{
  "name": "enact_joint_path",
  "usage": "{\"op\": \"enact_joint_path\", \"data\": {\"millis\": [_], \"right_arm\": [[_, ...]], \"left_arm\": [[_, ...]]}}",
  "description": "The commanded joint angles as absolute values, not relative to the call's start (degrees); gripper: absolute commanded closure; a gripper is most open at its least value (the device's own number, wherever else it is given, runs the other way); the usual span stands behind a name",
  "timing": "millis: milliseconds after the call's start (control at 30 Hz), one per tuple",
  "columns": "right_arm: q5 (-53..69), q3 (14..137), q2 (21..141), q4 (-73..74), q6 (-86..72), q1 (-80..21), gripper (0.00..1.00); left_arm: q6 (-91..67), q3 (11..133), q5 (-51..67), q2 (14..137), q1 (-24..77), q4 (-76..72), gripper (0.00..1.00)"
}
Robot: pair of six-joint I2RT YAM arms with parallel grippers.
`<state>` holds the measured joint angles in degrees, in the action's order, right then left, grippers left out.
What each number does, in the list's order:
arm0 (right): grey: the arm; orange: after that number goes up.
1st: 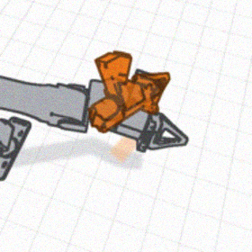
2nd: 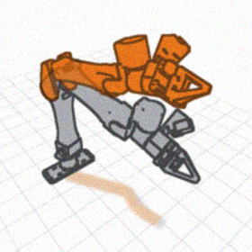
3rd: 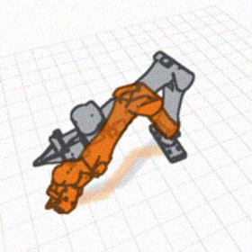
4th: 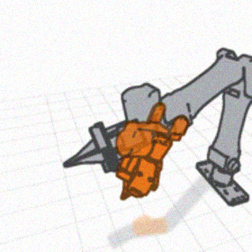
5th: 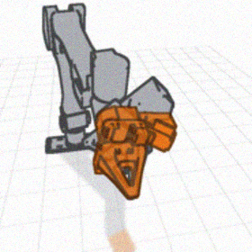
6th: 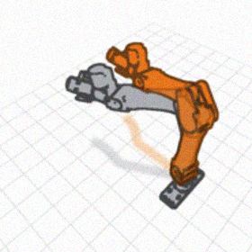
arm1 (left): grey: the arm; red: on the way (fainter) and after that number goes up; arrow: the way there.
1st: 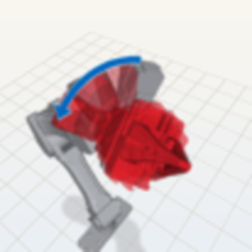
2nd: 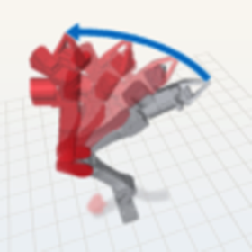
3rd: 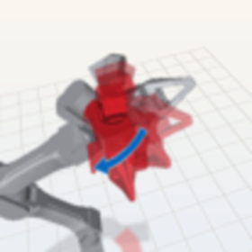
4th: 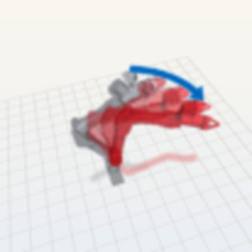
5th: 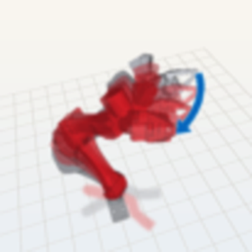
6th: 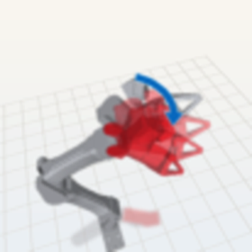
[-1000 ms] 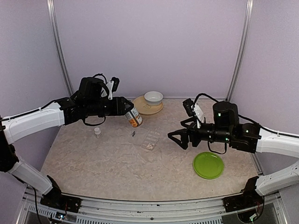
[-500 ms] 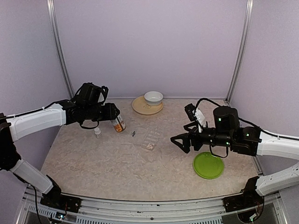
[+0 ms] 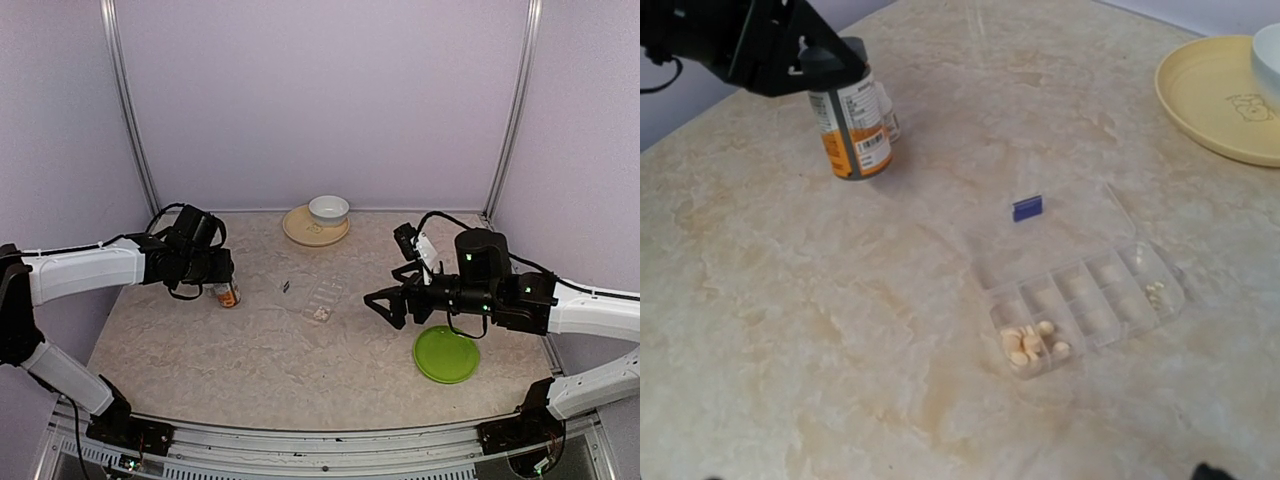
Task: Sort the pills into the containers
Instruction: Place the pill bottle at the center of the board.
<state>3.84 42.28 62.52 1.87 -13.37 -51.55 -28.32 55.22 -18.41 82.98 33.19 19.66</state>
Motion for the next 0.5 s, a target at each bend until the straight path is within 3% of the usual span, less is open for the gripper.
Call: {"op": "enact_joint_path", "data": {"millis": [0, 467], "right_arm": [[4.19, 41.04, 62.42, 0.55, -13.79, -50.86, 0.00], [5.02, 40.74, 63.38, -0.26, -13.31, -50.58, 0.00]], "left_arm": [[-29.99, 54.84, -23.82, 81.98, 32.25, 20.95, 0.62], [-33.00, 52.63, -27.34, 79.10, 27.90, 24.79, 0.62]]}}
